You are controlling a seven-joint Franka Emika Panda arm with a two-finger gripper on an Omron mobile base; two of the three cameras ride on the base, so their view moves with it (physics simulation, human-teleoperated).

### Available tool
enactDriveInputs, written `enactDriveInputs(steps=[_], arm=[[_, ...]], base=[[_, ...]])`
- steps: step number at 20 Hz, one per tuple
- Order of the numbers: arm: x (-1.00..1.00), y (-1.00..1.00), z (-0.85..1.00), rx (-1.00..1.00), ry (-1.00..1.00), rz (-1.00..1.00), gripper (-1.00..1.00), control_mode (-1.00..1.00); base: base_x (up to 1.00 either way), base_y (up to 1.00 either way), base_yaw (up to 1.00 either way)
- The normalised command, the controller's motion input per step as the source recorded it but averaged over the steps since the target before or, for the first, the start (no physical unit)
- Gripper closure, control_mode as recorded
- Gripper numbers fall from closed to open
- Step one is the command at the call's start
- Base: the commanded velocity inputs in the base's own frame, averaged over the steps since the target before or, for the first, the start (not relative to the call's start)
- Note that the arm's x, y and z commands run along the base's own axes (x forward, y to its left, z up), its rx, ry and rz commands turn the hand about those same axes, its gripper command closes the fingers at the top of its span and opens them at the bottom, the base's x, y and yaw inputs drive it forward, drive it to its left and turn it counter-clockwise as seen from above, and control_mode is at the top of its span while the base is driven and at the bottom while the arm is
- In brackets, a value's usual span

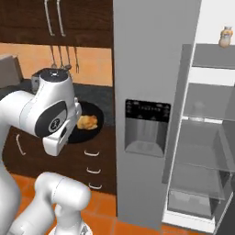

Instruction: Pick the chicken drumstick and mushroom from their plates and place them in the bowl. Then put the bowl in the fridge.

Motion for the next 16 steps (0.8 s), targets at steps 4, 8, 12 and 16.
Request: enactDriveInputs(steps=[4,8,12,16], arm=[[0.00,0.00,0.00,0.00,0.00,0.00,1.00,1.00],[0.00,0.00,0.00,0.00,0.00,0.00,1.00,1.00],[0.00,0.00,0.00,0.00,0.00,0.00,1.00,1.00],[0.00,0.00,0.00,0.00,0.00,0.00,1.00,1.00]], base=[[-0.16,-0.08,-0.78],[0.24,-0.12,-0.64],[0.92,-0.57,-0.28],[0.40,-0.89,-0.16]])
